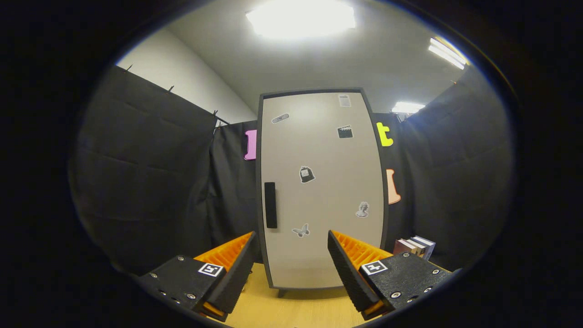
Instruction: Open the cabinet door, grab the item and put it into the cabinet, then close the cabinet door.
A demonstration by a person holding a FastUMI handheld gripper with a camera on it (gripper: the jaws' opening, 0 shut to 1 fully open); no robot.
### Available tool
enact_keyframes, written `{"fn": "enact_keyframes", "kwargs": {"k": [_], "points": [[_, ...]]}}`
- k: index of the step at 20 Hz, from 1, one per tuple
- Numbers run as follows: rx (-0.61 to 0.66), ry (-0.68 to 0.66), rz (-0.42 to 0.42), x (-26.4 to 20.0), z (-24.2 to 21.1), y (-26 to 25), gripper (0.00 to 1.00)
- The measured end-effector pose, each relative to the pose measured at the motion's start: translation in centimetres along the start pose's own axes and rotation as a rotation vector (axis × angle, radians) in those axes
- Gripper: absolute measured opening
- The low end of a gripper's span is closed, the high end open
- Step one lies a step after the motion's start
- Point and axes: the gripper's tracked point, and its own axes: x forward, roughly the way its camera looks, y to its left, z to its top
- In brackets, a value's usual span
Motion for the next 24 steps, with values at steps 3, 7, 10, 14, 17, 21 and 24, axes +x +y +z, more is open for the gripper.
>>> {"fn": "enact_keyframes", "kwargs": {"k": [3, 7, 10, 14, 17, 21, 24], "points": [[0.006, 0.014, 0.033, 3.6, 0.5, 1.0, 0.94], [0.035, 0.044, 0.052, 7.7, 0.2, 1.7, 0.94], [0.056, 0.078, 0.053, 10.6, -0.6, 2.0, 0.94], [0.064, 0.092, 0.053, 14.4, -1.1, 2.5, 0.94], [0.042, 0.094, 0.051, 17.1, -1.2, 2.8, 0.91], [0.026, 0.105, 0.059, 19.8, -1.9, 4.1, 0.86], [0.023, 0.123, 0.046, 21.9, -2.4, 4.5, 0.78]]}}
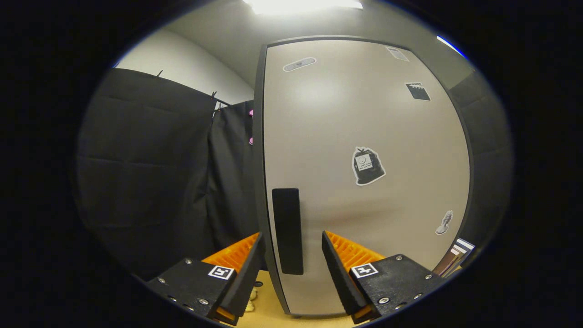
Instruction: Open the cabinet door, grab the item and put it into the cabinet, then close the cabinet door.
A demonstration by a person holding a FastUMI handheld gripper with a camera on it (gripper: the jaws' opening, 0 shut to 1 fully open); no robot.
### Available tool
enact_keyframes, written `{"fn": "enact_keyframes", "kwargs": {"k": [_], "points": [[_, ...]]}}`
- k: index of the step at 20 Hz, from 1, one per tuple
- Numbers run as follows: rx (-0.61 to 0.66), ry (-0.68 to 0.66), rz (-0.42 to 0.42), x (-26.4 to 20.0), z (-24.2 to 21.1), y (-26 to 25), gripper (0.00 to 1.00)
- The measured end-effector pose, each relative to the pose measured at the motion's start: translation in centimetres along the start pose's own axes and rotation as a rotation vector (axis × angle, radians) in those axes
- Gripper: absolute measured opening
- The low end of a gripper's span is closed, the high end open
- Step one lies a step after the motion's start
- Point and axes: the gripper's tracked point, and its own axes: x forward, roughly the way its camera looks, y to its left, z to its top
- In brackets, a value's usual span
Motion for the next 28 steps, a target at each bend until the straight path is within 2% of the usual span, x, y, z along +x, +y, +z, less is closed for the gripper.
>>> {"fn": "enact_keyframes", "kwargs": {"k": [2, 6, 7, 9, 15, 23, 28], "points": [[0.007, 0.031, -0.008, 1.0, -0.4, 0.1, 0.7], [-0.015, 0.072, -0.016, 2.1, -1.5, 0.3, 0.49], [-0.021, 0.074, -0.023, 1.8, -1.3, 0.3, 0.36], [-0.018, 0.092, -0.027, 1.7, -1.4, 0.3, 0.3], [-0.032, 0.112, -0.005, -0.5, -1.2, 0.4, 0.3], [-0.019, 0.127, 0.077, -4.5, -0.4, 0.5, 0.26], [-0.001, 0.125, 0.071, -6.6, -0.1, -0.3, 0.26]]}}
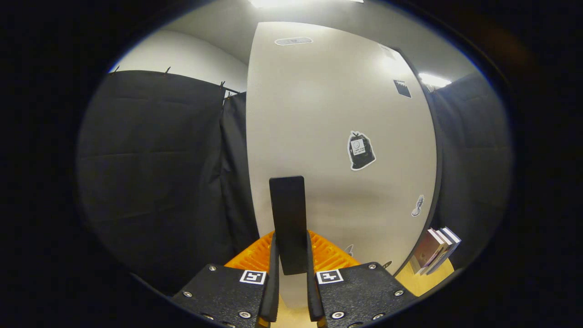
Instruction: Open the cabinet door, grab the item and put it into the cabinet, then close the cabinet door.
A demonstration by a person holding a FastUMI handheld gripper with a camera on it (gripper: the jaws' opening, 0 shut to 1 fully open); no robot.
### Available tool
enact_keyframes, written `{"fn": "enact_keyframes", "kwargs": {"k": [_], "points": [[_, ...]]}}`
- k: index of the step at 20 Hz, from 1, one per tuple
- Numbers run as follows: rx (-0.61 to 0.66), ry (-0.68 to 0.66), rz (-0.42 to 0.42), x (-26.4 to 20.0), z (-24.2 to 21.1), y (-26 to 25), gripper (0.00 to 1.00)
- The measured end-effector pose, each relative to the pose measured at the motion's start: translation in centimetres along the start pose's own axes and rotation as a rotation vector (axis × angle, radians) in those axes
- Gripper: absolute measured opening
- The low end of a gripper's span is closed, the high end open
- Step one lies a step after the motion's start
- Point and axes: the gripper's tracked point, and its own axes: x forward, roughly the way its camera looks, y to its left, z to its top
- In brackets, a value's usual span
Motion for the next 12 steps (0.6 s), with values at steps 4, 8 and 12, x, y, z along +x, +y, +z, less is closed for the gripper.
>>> {"fn": "enact_keyframes", "kwargs": {"k": [4, 8, 12], "points": [[0.017, -0.008, -0.008, -1.3, -0.1, -0.5, 0.26], [0.015, -0.011, -0.035, -2.4, 0.0, -1.3, 0.26], [0.039, -0.002, -0.054, -3.9, 0.0, -1.9, 0.26]]}}
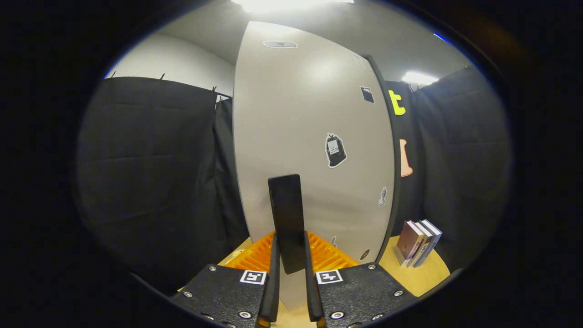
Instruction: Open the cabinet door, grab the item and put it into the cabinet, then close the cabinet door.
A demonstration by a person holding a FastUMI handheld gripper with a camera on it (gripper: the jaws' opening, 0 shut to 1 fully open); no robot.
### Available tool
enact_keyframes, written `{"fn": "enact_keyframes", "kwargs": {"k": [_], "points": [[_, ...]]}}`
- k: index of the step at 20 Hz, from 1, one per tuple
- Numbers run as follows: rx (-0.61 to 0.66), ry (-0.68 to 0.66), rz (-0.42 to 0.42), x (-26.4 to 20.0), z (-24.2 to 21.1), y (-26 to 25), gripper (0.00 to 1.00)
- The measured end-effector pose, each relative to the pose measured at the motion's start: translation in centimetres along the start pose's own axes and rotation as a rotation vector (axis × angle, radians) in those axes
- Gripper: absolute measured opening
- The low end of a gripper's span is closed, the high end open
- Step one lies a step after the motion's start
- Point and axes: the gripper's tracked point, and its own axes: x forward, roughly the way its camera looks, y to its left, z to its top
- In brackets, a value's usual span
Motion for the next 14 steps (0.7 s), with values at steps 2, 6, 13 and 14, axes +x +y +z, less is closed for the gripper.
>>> {"fn": "enact_keyframes", "kwargs": {"k": [2, 6, 13, 14], "points": [[0.016, -0.005, -0.006, -0.5, 0.1, -0.4, 0.25], [0.003, -0.019, -0.05, -1.3, 0.1, -1.3, 0.25], [-0.018, -0.032, -0.138, -2.8, 0.3, -3.9, 0.24], [-0.025, -0.033, -0.15, -2.9, 0.3, -4.4, 0.24]]}}
